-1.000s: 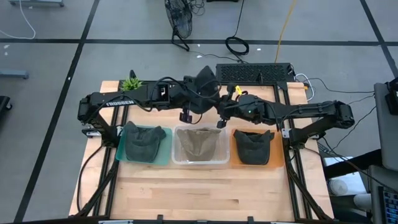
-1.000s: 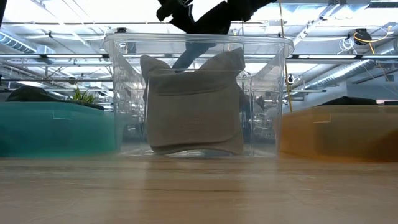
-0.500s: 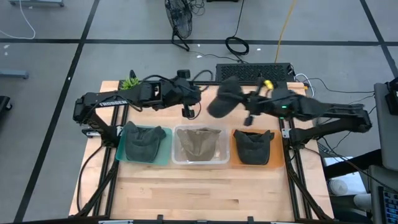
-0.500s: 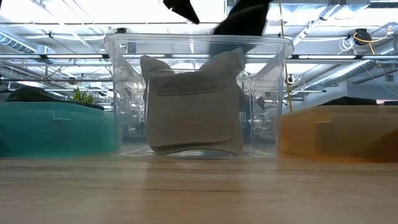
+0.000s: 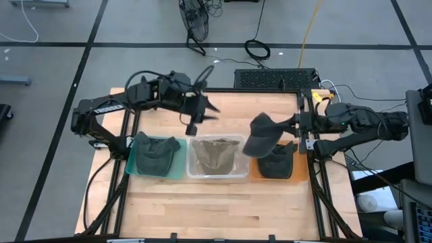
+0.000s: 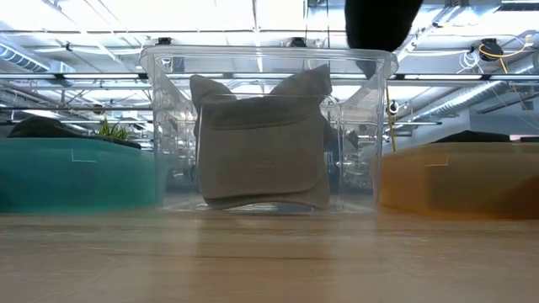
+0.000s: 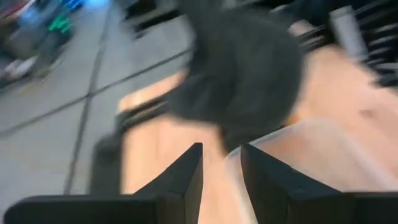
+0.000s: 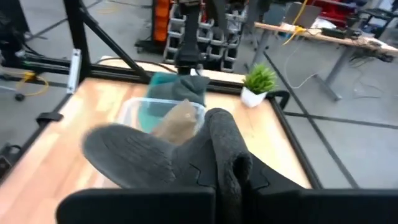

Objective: Pick & Place hat
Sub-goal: Put the black cap into the orange bin

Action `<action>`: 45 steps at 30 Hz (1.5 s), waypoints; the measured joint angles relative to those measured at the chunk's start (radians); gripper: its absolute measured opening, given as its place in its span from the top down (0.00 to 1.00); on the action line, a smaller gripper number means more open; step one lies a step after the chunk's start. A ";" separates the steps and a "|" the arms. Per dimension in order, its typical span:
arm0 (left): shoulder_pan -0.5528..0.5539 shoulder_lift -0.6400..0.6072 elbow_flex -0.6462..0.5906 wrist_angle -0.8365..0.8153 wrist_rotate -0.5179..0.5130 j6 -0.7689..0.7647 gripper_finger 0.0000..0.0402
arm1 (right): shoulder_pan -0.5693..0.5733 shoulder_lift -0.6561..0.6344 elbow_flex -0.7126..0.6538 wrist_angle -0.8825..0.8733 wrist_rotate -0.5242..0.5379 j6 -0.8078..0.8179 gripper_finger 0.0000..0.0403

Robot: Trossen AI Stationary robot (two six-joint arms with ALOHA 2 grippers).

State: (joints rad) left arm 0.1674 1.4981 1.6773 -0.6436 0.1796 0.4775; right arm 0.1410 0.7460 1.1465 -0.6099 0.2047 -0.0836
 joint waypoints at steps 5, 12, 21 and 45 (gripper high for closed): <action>-0.036 0.043 -0.001 0.058 0.105 0.116 0.70 | 0.048 0.035 0.000 0.110 -0.024 -0.043 1.00; -0.079 0.113 -0.001 0.114 0.108 0.205 0.58 | 0.085 0.156 -0.001 0.203 -0.237 -0.105 1.00; -0.134 0.119 -0.027 0.102 0.209 0.213 0.24 | 0.117 0.200 -0.001 0.246 -0.228 -0.096 0.99; -0.231 0.119 -0.251 0.409 0.107 0.077 0.44 | 0.117 0.214 -0.001 0.292 -0.260 -0.145 0.99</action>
State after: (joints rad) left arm -0.0636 1.6169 1.4259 -0.2342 0.2863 0.5541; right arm 0.2581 0.9600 1.1458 -0.3174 -0.0549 -0.2283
